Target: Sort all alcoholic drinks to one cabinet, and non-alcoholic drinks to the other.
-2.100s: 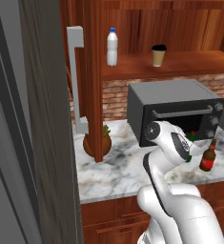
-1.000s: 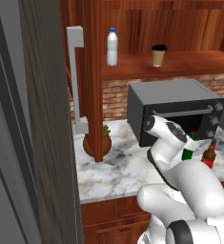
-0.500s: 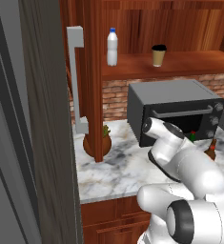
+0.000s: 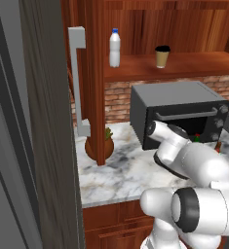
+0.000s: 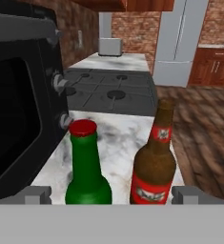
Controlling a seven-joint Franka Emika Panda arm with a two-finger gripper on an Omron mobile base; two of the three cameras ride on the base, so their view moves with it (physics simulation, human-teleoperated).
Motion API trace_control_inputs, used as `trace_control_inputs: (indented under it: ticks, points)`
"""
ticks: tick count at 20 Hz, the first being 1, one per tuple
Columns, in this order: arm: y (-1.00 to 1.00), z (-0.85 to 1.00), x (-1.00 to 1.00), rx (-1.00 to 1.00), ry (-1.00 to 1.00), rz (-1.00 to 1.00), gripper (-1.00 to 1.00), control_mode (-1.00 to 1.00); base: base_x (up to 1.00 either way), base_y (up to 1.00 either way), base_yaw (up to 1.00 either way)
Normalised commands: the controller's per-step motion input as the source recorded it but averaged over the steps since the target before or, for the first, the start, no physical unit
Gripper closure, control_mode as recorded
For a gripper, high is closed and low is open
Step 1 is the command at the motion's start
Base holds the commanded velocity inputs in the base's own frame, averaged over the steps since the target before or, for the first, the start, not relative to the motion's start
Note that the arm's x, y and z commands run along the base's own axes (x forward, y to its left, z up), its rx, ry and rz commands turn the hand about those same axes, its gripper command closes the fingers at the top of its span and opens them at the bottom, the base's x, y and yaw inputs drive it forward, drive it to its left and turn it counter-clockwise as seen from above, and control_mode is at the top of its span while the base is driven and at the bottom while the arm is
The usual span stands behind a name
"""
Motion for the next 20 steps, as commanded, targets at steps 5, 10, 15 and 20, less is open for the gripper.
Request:
trace_control_inputs:
  ticks: [5, 10, 15, 20]
  points:
    - [-0.10, -0.04, 0.10, 0.00, 0.00, -0.02, -1.00, -1.00, 0.00, 0.00, 0.00]
    - [-0.05, -0.05, 0.08, 0.00, 0.00, -0.02, -1.00, -1.00, 0.00, 0.00, 0.00]
    - [-0.05, -0.05, 0.09, 0.00, 0.00, -0.02, -1.00, -1.00, 0.00, 0.00, 0.00]
    - [-0.05, -0.04, 0.09, 0.00, 0.00, -0.02, -1.00, -1.00, 0.00, 0.00, 0.00]
